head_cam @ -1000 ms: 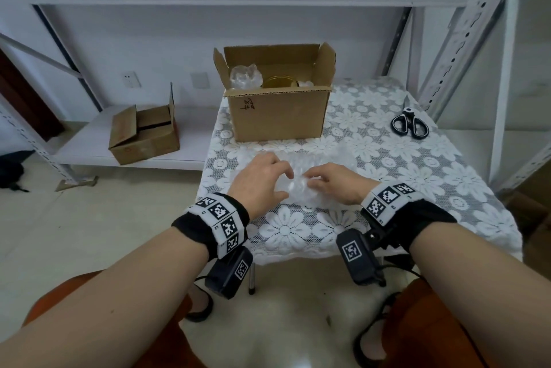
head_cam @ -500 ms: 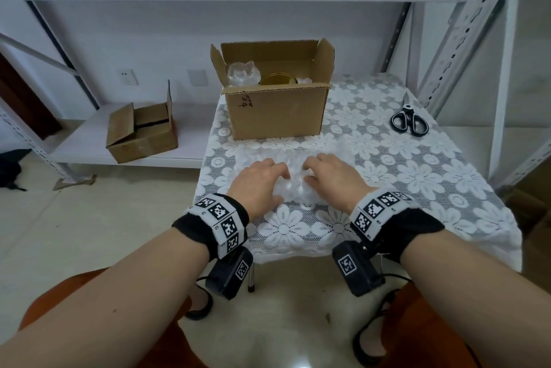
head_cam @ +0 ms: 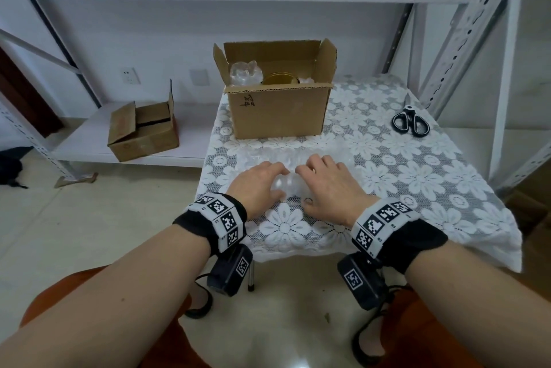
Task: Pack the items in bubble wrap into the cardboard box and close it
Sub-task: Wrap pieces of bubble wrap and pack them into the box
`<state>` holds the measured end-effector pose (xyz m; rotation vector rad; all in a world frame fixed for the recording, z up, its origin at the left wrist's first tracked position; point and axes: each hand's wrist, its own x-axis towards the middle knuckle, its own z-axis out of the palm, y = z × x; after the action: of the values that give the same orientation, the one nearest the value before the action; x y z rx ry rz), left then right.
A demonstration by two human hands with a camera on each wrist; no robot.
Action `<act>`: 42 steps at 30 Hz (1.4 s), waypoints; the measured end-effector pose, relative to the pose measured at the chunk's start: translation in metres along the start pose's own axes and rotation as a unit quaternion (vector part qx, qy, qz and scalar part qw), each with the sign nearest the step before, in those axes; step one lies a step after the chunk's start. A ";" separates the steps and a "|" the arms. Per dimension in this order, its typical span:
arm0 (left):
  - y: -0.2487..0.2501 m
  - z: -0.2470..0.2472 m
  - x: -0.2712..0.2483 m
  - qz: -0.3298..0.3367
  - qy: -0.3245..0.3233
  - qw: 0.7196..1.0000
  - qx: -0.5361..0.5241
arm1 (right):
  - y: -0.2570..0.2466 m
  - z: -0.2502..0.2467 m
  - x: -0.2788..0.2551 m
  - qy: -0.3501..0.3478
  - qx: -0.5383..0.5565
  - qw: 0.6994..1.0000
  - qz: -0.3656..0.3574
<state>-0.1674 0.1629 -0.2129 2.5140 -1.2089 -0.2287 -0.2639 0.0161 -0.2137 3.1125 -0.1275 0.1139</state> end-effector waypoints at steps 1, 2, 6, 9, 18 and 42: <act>0.000 0.000 0.000 0.001 -0.001 1.000 0.002 | 0.000 0.001 -0.001 0.002 -0.005 1.000 0.001; -0.001 0.000 0.000 0.004 -0.001 1.000 0.004 | 0.000 0.001 -0.002 0.005 -0.008 1.000 0.002; -0.004 0.003 -0.002 0.016 0.013 1.000 0.008 | -0.001 0.001 -0.005 -0.002 0.006 1.000 -0.007; -0.007 0.003 -0.003 0.017 0.022 1.000 -0.001 | 0.000 -0.003 -0.006 -0.016 0.034 0.999 -0.017; 0.001 -0.020 -0.003 -0.001 -0.048 0.999 0.018 | 0.009 -0.031 -0.001 -0.146 0.172 0.973 0.051; -0.003 0.005 -0.006 0.082 0.141 0.986 0.022 | -0.005 -0.009 0.010 0.107 0.009 0.994 -0.018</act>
<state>-0.1710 0.1681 -0.2186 2.3659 -1.3039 0.1901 -0.2540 0.0204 -0.2045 3.0929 -0.0651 0.4495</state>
